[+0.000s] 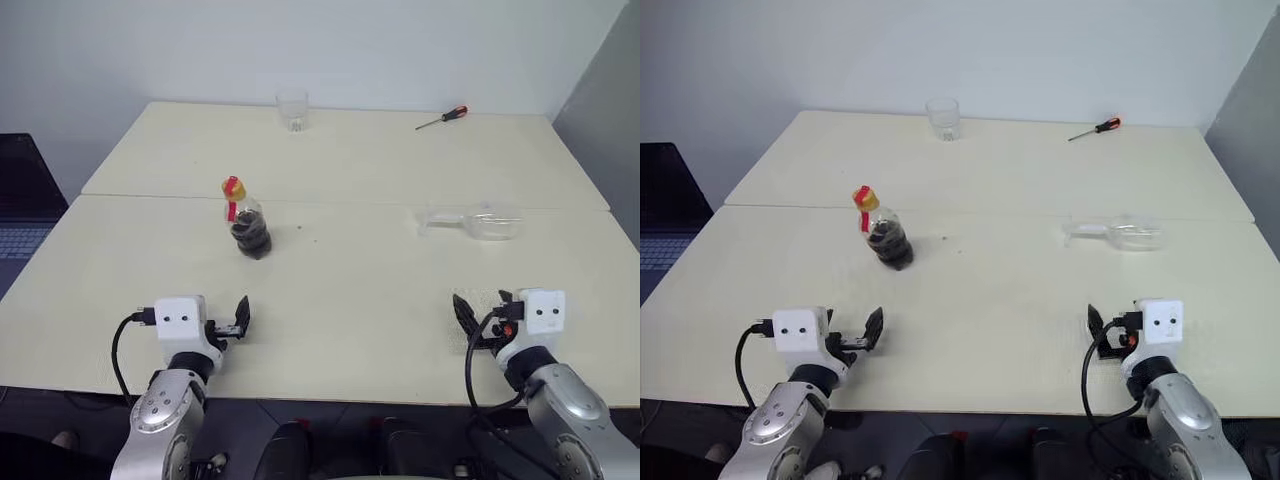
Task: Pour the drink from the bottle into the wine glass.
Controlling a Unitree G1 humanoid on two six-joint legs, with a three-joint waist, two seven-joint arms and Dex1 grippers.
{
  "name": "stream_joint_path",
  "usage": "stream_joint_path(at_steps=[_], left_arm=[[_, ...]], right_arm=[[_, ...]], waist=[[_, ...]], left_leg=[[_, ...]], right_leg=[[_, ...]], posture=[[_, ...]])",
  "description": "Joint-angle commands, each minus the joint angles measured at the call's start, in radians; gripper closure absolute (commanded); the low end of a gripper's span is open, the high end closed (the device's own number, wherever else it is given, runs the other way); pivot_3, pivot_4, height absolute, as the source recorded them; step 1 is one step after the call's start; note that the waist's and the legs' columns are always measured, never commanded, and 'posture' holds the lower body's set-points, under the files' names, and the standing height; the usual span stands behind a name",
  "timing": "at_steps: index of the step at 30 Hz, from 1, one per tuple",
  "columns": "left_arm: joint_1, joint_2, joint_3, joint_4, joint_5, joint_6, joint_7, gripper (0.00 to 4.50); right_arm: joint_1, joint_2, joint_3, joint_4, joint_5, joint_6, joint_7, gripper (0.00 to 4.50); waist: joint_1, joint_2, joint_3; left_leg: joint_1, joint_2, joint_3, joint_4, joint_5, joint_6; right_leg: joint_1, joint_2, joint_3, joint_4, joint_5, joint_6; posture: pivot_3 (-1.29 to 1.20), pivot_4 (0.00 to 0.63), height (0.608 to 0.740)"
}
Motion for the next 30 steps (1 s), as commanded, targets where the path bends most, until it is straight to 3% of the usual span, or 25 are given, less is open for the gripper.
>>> stream_joint_path(at_steps=[1, 18, 25, 30], left_arm=[[-0.013, 0.012, -0.012, -0.04, 0.011, -0.005, -0.001, 0.02], [-0.018, 0.008, -0.015, -0.021, 0.021, -0.041, 0.005, 0.02], [-0.065, 0.056, -0.032, 0.043, 0.084, -0.105, -0.014, 0.02], [-0.191, 0.088, -0.022, 0.219, 0.124, -0.193, -0.012, 0.02]], right_arm=[[-0.001, 0.011, -0.001, -0.047, -0.022, -0.03, -0.013, 0.0], [0.004, 0.022, 0.011, -0.043, -0.05, -0.059, 0.018, 0.0], [-0.013, -0.061, 0.044, -0.045, 0.056, -0.098, 0.223, 0.0], [-0.046, -0.166, 0.065, -0.047, 0.185, -0.128, 0.447, 0.0]], waist=[[0.0, 0.0, 0.0], [-0.001, 0.0, 0.0], [-0.001, 0.0, 0.0], [0.001, 0.0, 0.0]], left_leg=[[0.0, 0.0, 0.0, 0.0, 0.0, 0.0], [0.0, 0.0, 0.0, 0.0, 0.0, 0.0], [0.0, 0.0, 0.001, 0.0, 0.0, 0.0], [0.0, -0.001, 0.001, 0.0, 0.0, 0.0]], right_leg=[[0.0, 0.0, 0.0, 0.0, 0.0, 0.0], [0.0, 0.0, 0.0, 0.0, 0.0, 0.0], [0.0, 0.0, -0.001, 0.0, 0.0, 0.0], [0.001, 0.001, -0.003, 0.0, 0.0, 0.0]], posture=[[0.0, 0.15, 0.74], [0.0, 0.15, 0.74], [0.0, 0.15, 0.74], [0.0, 0.15, 0.74]])
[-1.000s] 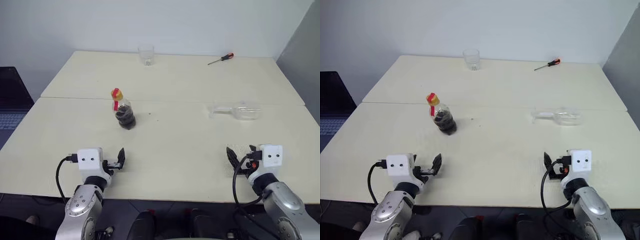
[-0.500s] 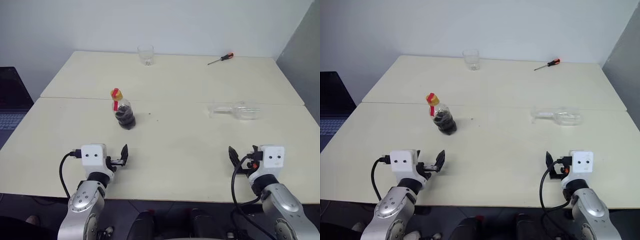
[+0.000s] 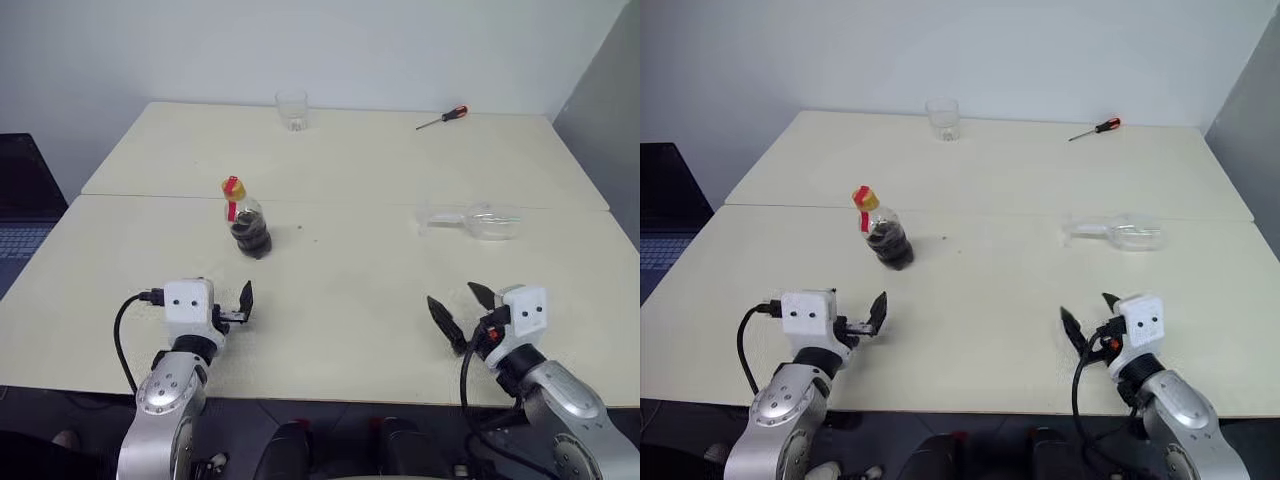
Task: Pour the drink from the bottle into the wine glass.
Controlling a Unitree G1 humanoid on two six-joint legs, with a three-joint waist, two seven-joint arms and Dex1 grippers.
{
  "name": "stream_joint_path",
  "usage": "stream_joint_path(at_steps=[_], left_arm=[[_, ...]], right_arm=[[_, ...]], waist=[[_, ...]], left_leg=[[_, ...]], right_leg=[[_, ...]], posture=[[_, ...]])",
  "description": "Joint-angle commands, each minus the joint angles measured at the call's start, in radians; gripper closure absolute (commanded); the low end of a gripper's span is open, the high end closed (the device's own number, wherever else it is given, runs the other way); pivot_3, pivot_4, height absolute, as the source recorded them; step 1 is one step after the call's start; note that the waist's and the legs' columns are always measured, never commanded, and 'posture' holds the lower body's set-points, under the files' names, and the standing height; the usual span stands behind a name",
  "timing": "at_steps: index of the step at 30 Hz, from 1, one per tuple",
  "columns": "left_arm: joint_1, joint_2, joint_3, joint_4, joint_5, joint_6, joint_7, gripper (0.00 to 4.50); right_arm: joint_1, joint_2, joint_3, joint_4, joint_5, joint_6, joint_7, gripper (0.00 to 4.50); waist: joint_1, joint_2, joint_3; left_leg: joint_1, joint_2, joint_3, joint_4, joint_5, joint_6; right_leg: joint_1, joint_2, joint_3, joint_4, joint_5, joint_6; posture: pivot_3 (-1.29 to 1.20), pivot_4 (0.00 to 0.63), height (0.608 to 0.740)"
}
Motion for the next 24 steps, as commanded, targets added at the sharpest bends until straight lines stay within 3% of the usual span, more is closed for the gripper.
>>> stream_joint_path(at_steps=[1, 9, 24], left_arm=[[-0.079, 0.003, 0.013, 0.092, 0.021, -0.075, 0.008, 0.02], [-0.251, -0.013, -0.002, 0.278, 0.043, -0.189, 0.023, 0.02], [-0.417, -0.023, -0.008, 0.471, 0.002, -0.245, -0.049, 0.02]], right_arm=[[-0.033, -0.049, 0.0, -0.034, 0.083, -0.049, 0.13, 0.0], [-0.171, -0.068, 0.011, 0.025, 0.121, -0.036, 0.157, 0.0], [-0.241, -0.068, 0.032, 0.012, 0.164, 0.009, 0.122, 0.0]], waist=[[0.0, 0.0, 0.0], [0.0, -0.001, 0.0], [-0.001, -0.001, 0.0]], left_leg=[[0.0, 0.0, 0.0, 0.0, 0.0, 0.0], [0.0, 0.0, 0.0, 0.0, 0.0, 0.0], [0.0, -0.001, 0.0, 0.0, 0.0, 0.0]], right_leg=[[0.0, 0.0, 0.0, 0.0, 0.0, 0.0], [0.0, 0.0, -0.001, 0.0, 0.003, -0.004], [0.0, 0.0, -0.002, 0.001, 0.003, -0.004]], posture=[[0.0, 0.15, 0.74], [0.0, 0.15, 0.74], [0.0, 0.15, 0.74]])
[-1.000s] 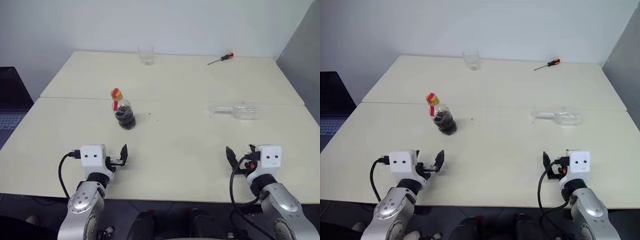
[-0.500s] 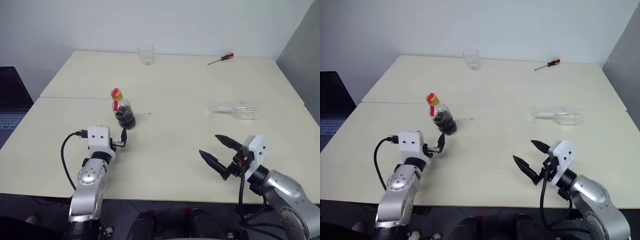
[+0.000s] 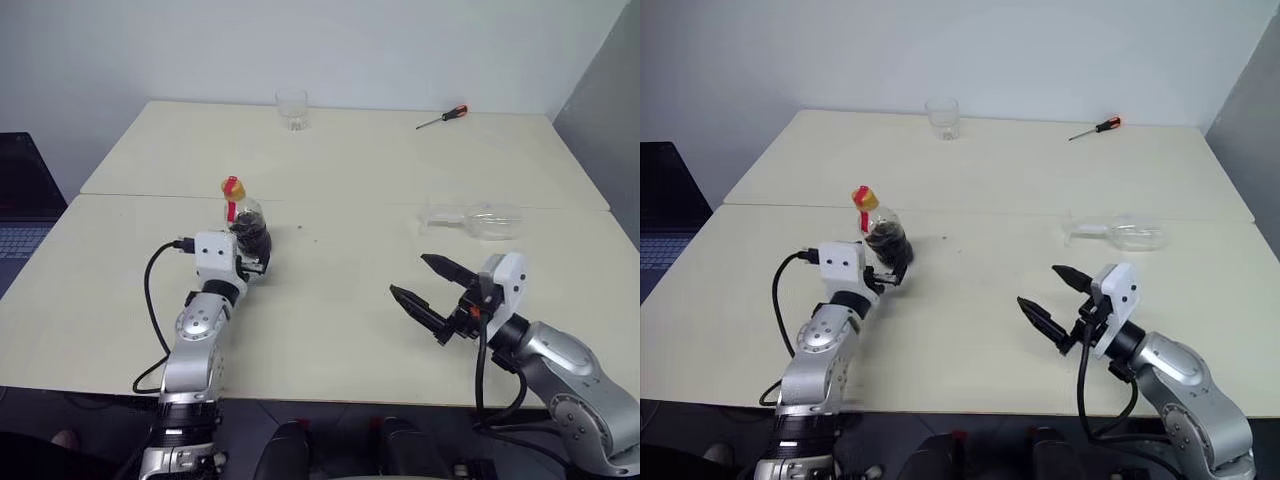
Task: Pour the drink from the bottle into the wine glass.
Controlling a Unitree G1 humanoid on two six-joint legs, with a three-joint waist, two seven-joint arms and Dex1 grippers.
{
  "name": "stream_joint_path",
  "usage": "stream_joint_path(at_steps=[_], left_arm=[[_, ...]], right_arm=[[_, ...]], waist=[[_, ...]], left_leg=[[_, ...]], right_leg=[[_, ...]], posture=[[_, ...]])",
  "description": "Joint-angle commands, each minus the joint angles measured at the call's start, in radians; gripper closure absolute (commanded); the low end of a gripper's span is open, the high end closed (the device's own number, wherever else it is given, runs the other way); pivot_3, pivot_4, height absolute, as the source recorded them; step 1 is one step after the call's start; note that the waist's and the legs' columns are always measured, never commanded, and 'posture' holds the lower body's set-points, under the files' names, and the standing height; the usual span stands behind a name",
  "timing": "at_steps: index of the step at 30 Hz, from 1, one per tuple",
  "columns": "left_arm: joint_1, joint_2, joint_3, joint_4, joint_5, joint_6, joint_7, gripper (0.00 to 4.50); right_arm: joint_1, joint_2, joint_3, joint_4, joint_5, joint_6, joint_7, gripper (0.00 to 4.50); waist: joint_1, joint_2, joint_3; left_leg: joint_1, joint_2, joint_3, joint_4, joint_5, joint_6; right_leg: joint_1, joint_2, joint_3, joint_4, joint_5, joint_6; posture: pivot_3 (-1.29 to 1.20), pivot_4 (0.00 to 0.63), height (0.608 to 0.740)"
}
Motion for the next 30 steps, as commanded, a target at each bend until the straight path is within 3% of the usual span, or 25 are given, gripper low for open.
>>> stream_joint_path(at_steps=[1, 14, 27, 30], left_arm=[[-0.06, 0.008, 0.014, 0.042, -0.018, -0.043, -0.023, 0.02], [-0.204, 0.029, 0.018, 0.286, -0.022, -0.155, -0.073, 0.02], [-0.275, 0.028, 0.014, 0.428, -0.02, -0.267, -0.098, 0.02], [-0.273, 0.028, 0.017, 0.427, -0.033, -0.285, -0.116, 0.65]], right_arm=[[-0.022, -0.001, -0.001, -0.03, 0.031, 0.001, -0.002, 0.0], [-0.085, 0.004, -0.003, -0.048, 0.155, 0.025, -0.003, 0.0], [-0.098, -0.019, 0.008, -0.053, 0.149, 0.019, -0.005, 0.0], [-0.101, -0.017, 0.009, -0.048, 0.144, 0.015, -0.007, 0.0]], waist=[[0.0, 0.0, 0.0], [-0.002, 0.0, 0.0], [-0.002, 0.0, 0.0], [-0.002, 0.0, 0.0]], left_leg=[[0.0, 0.0, 0.0, 0.0, 0.0, 0.0], [0.0, 0.0, 0.0, 0.0, 0.0, 0.0], [0.0, 0.0, 0.0, 0.0, 0.0, 0.0], [0.0, 0.0, 0.0, 0.0, 0.0, 0.0]], right_leg=[[0.0, 0.0, 0.0, 0.0, 0.0, 0.0], [0.0, 0.0, 0.0, 0.0, 0.0, 0.0], [0.0, 0.0, 0.0, 0.0, 0.001, 0.001], [0.0, 0.0, 0.0, 0.0, 0.001, 0.001]], posture=[[0.0, 0.15, 0.74], [0.0, 0.15, 0.74], [0.0, 0.15, 0.74], [0.0, 0.15, 0.74]])
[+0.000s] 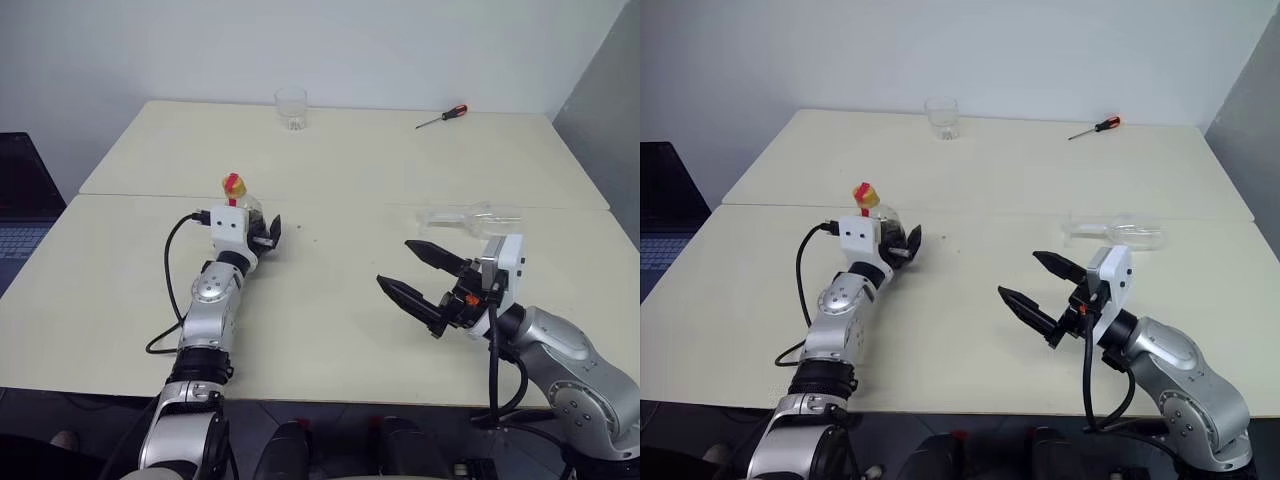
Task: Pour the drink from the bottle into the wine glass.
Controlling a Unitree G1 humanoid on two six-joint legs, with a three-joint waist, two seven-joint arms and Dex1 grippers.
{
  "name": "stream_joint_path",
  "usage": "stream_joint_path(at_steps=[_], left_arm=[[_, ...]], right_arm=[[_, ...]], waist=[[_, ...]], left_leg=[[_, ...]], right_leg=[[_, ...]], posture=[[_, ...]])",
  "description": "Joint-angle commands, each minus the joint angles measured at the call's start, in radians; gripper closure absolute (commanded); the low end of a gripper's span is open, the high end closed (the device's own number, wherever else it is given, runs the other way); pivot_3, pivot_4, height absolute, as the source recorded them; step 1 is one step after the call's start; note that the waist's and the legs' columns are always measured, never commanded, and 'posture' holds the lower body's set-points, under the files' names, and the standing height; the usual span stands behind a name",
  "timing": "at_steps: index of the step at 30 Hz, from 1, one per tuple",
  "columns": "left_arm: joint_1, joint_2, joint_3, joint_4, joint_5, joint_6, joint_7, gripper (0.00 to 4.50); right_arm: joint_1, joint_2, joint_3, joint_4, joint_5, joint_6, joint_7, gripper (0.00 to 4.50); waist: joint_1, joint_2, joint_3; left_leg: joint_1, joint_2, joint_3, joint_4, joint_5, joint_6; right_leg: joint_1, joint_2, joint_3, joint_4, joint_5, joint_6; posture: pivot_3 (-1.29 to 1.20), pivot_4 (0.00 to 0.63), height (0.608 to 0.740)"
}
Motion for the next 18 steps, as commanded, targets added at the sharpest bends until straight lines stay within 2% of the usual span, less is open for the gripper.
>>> stream_joint_path(at_steps=[1, 4, 7, 11, 14, 18], left_arm=[[-0.017, 0.01, 0.014, -0.017, -0.018, -0.038, -0.02, 0.95], [-0.014, 0.011, 0.018, -0.019, -0.019, -0.041, -0.025, 1.88], [-0.016, 0.012, 0.023, -0.016, -0.019, -0.042, -0.03, 2.41], [-0.012, 0.021, 0.027, -0.029, -0.026, -0.032, -0.052, 2.5], [-0.011, 0.028, 0.032, -0.047, -0.046, 0.001, -0.08, 2.51], [0.004, 0.065, -0.005, -0.158, -0.105, 0.149, -0.197, 2.55]], right_arm=[[-0.014, -0.003, 0.002, -0.026, -0.005, -0.021, -0.004, 0.0], [-0.016, -0.001, 0.006, -0.021, -0.009, -0.024, -0.005, 0.0], [-0.02, 0.001, 0.009, -0.014, -0.016, -0.028, -0.002, 0.0], [-0.035, 0.001, 0.014, -0.001, -0.028, -0.029, 0.001, 0.0], [-0.074, -0.057, 0.071, 0.028, -0.166, -0.04, -0.004, 0.0], [-0.274, -0.009, 0.123, 0.136, -0.2, -0.015, -0.027, 0.0]], waist=[[0.0, 0.0, 0.0], [0.0, 0.0, 0.0], [0.0, 0.0, 0.0], [0.0, 0.0, 0.0], [-0.001, 0.0, 0.0], [-0.005, 0.0, 0.001]], left_leg=[[0.0, 0.0, 0.0, 0.0, 0.0, 0.0], [0.0, 0.0, 0.0, 0.0, 0.0, 0.0], [0.0, 0.0, 0.0, 0.0, 0.0, 0.0], [0.0, 0.0, 0.0, 0.0, 0.0, 0.0], [0.0, 0.0, 0.0, 0.0, 0.0, 0.0], [0.0, 0.0, 0.0, 0.0, 0.0, 0.0]], right_leg=[[0.0, 0.0, 0.0, 0.0, 0.0, 0.0], [0.0, 0.0, 0.0, 0.0, 0.0, 0.0], [0.0, 0.0, 0.0, 0.0, 0.0, 0.0], [0.0, 0.0, 0.0, 0.0, 0.0, 0.0], [-0.001, 0.0, 0.0, 0.0, 0.0, 0.0], [-0.002, 0.0, 0.001, 0.001, 0.0, 0.0]], posture=[[0.0, 0.15, 0.74], [0.0, 0.15, 0.74], [0.0, 0.15, 0.74], [0.0, 0.15, 0.74], [0.0, 0.15, 0.74], [0.0, 0.15, 0.74]])
